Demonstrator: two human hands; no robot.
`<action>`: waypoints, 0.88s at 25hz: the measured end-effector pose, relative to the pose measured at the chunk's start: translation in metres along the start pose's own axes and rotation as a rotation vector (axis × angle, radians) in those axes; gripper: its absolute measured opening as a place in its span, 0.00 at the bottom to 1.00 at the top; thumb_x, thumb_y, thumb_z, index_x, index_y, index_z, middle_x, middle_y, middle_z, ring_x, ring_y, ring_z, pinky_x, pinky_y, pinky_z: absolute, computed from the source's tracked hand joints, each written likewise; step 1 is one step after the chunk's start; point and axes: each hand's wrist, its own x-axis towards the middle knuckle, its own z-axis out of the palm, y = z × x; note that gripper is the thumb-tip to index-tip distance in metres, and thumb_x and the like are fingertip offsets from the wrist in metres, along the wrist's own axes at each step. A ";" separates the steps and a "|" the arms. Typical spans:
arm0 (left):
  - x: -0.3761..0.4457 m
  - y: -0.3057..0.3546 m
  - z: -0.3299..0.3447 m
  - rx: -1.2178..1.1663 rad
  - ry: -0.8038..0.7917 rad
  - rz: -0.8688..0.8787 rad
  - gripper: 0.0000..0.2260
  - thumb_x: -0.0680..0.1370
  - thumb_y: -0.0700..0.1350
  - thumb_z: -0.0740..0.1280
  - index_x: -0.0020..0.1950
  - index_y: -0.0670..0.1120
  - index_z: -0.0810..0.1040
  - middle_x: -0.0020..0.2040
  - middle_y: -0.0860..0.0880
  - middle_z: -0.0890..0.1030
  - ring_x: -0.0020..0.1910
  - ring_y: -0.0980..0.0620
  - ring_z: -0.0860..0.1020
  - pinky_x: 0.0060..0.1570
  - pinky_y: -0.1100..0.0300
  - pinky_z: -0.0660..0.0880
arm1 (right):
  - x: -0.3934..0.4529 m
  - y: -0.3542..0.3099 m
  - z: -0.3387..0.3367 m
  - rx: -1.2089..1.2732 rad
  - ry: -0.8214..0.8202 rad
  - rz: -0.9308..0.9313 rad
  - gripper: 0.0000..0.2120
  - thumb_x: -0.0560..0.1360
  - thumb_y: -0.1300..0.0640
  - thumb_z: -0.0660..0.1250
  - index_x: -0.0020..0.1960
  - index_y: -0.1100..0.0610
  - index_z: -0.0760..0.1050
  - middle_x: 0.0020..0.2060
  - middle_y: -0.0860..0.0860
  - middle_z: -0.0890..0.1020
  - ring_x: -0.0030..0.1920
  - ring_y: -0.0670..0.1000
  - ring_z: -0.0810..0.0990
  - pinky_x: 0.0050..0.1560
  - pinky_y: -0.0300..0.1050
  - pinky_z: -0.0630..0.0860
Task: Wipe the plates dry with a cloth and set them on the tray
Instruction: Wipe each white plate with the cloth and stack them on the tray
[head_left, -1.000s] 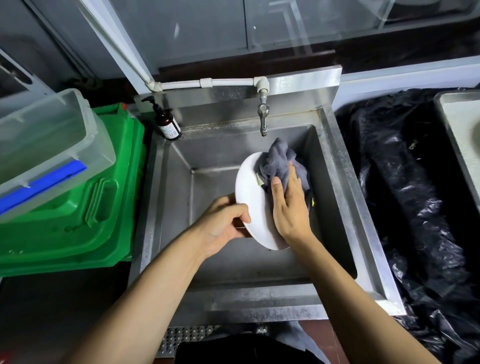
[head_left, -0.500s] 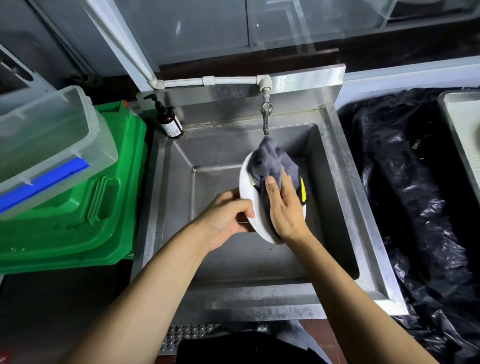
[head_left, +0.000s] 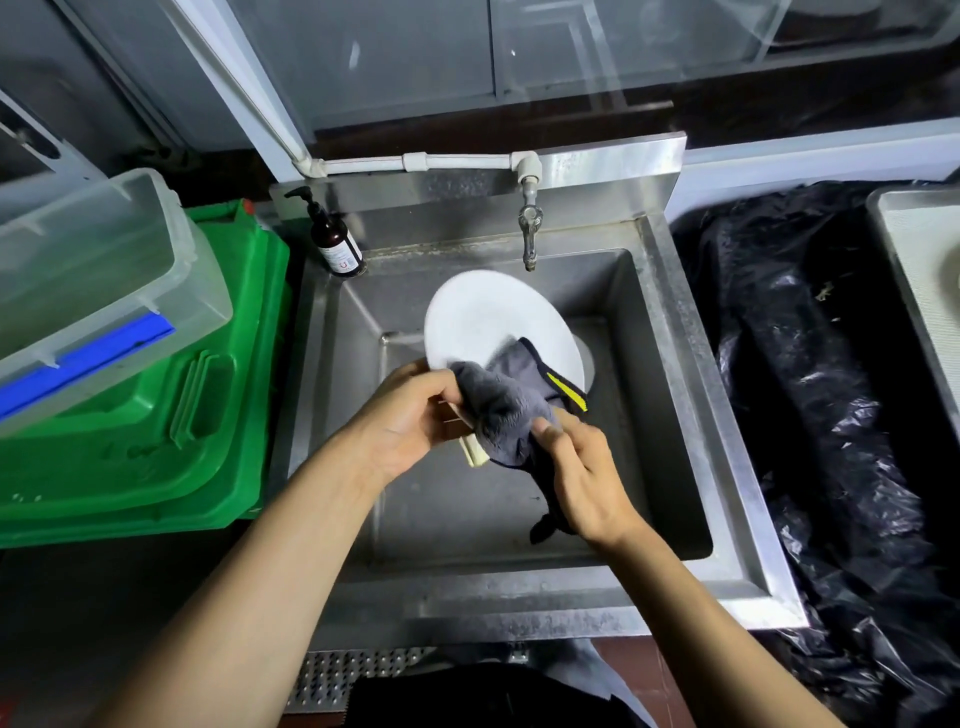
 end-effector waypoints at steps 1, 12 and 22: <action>0.000 0.001 -0.002 0.007 -0.003 0.003 0.18 0.72 0.26 0.55 0.46 0.39 0.82 0.43 0.37 0.81 0.40 0.41 0.81 0.38 0.48 0.82 | -0.005 0.010 -0.003 -0.049 0.022 -0.043 0.12 0.80 0.44 0.57 0.45 0.48 0.75 0.38 0.38 0.78 0.41 0.41 0.74 0.45 0.47 0.73; -0.009 -0.007 -0.007 0.091 -0.152 -0.056 0.16 0.65 0.32 0.64 0.44 0.45 0.86 0.50 0.43 0.86 0.45 0.46 0.85 0.46 0.46 0.81 | 0.039 0.028 -0.038 -0.270 0.211 -0.043 0.26 0.86 0.42 0.52 0.81 0.48 0.60 0.79 0.43 0.65 0.79 0.45 0.61 0.79 0.53 0.61; -0.005 0.002 0.010 0.064 0.000 -0.064 0.21 0.70 0.28 0.55 0.62 0.27 0.71 0.56 0.32 0.75 0.53 0.34 0.77 0.59 0.27 0.73 | 0.022 -0.016 -0.008 -0.344 -0.100 -0.129 0.27 0.85 0.42 0.55 0.79 0.53 0.65 0.76 0.47 0.72 0.77 0.43 0.66 0.77 0.48 0.63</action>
